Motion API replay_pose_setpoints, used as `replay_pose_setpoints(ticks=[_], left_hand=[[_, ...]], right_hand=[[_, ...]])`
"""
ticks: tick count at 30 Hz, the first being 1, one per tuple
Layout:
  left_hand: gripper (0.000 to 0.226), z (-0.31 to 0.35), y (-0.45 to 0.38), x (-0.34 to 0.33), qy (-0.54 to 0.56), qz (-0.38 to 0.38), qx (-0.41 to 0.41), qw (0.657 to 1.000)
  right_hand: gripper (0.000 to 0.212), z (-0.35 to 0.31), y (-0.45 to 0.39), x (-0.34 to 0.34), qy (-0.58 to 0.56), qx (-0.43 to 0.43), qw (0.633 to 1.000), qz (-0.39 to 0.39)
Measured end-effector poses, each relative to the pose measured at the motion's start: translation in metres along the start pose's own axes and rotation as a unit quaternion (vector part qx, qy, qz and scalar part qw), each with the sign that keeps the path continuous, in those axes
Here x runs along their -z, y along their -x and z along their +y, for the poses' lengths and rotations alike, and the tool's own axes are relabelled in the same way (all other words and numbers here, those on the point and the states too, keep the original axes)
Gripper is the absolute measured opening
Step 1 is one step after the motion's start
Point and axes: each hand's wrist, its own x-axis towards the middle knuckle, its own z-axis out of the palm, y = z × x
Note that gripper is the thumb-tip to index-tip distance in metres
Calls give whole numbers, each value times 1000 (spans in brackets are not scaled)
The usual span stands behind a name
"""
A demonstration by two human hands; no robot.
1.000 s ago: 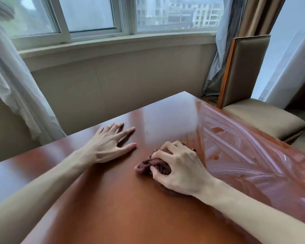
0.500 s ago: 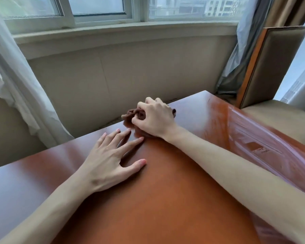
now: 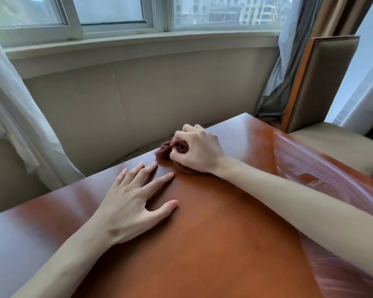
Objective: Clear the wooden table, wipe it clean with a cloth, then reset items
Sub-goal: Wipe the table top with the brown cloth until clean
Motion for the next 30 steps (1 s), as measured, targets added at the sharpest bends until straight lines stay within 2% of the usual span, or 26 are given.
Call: replay_pose_setpoints(ticks=[2,3,7,10,12,14,17,20,22,25,30], left_hand=[[67,0,0,-2,-1,4,-1,1000],[67,-1,0,-2,-2,5,0,1000],[68,0,0,-2,4,4,0,1000],[68,-1,-1,-1,-1,-3,1,1000],[68,-1,-1,0,5,-9,0,1000],[67,-1,-1,2,6,-15,-4,1000],[67,-2,-1,2,12,-14,-7,1000],[71,2,-6,5,38,-12,-6,999],[72,19,-20,5,50,6,-25,998],[68,60,-49,-3,50,10,-61,997],[68,84,-74,-29,37,-16,-38,999]], right_hand=[[22,20,52,25,-43,56,997,-15],[24,43,62,34,-40,55,998,-9],[42,128,-2,43,65,-104,989,83],[41,135,-61,22,98,-179,976,80],[42,117,-78,11,108,-193,973,58],[42,86,-71,5,103,-153,982,37],[30,45,-9,13,47,-42,998,6],[23,38,94,49,-3,83,997,-8],[20,58,145,74,-16,120,993,1],[25,106,153,97,-5,57,998,23],[33,185,35,75,99,-117,986,61]])
